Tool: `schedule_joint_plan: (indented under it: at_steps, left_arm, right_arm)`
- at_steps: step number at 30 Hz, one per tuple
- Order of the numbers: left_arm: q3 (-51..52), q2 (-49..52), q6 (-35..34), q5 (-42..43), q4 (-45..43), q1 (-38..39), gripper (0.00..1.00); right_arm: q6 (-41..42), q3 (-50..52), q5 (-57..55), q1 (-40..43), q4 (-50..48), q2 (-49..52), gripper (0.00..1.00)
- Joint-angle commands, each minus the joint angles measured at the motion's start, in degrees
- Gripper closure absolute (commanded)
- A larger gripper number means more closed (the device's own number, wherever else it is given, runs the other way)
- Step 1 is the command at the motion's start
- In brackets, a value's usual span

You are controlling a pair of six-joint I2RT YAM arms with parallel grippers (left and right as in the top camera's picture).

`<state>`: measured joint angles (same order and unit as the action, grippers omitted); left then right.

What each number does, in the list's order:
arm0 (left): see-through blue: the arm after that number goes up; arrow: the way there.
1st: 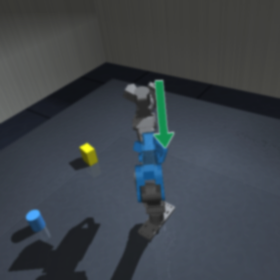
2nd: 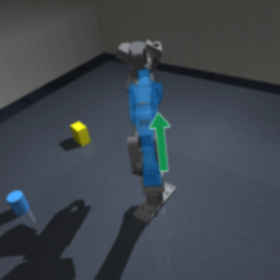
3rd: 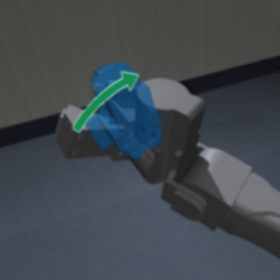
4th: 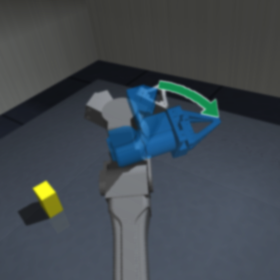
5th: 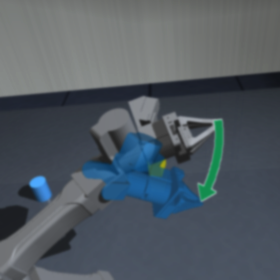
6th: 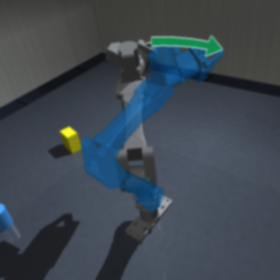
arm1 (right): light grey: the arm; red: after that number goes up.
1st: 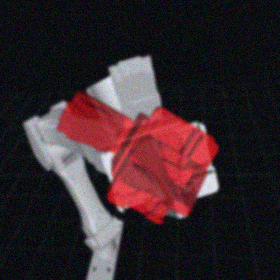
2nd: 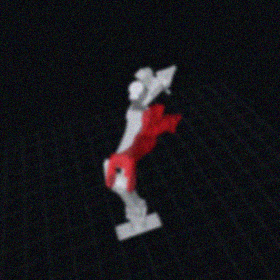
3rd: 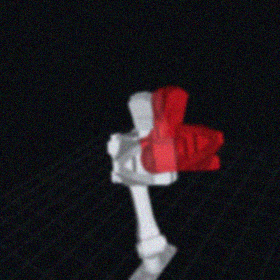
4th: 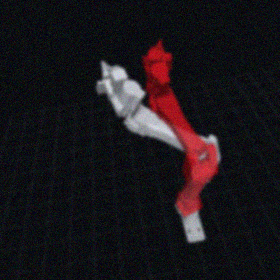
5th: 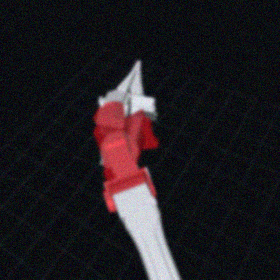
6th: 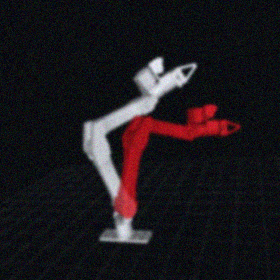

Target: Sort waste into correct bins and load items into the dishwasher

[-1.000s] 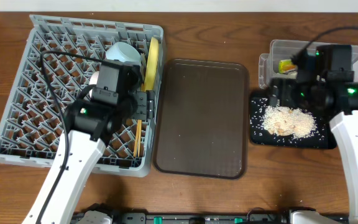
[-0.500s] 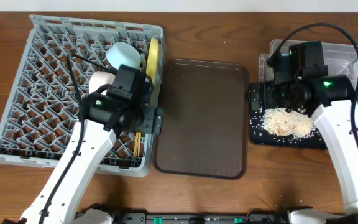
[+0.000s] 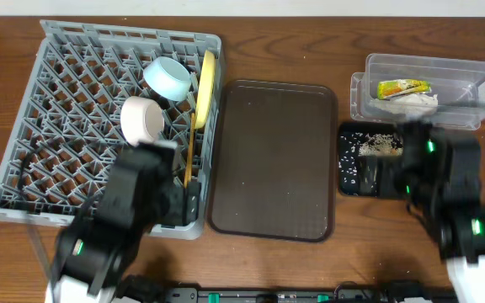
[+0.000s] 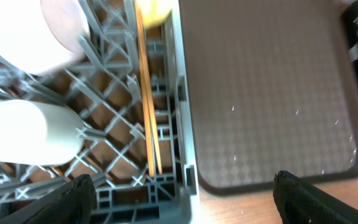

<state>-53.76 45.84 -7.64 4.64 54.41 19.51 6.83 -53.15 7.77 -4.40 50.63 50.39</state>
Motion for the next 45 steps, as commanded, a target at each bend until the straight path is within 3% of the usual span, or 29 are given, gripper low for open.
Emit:
schedule_joint_plan:
  at_steps: [1,9,16,27,32,45]
  left_arm:
    - [4.4,-11.1,-0.1,-1.3,-1.7,-0.3,0.08]
    - [5.3,-23.6,0.1,-2.3,-1.7,-0.3,0.08]
    - [5.3,-24.2,0.1,-2.3,-1.0,-0.3,0.08]
    - [5.3,-24.2,0.1,-2.3,-0.9,-0.3,0.07]
    - [5.3,-24.2,0.1,-2.3,-0.8,-0.3,0.07]
    - [5.3,-24.2,0.1,-2.3,-0.7,-0.3,0.07]
  right_arm:
    - [1.9,4.6,-6.0,0.3,1.0,-9.4,0.01]
    - [1.9,5.9,-6.0,0.3,9.8,-21.7,0.01]
    - [1.9,6.0,-6.0,0.3,16.6,-22.3,0.01]
    - [1.8,6.0,-6.2,0.3,16.3,-22.4,0.01]
    - [-1.3,8.0,-6.3,0.3,7.4,-26.6,0.01]
    - [-4.1,37.5,-5.8,0.2,-33.3,-46.7,0.01]
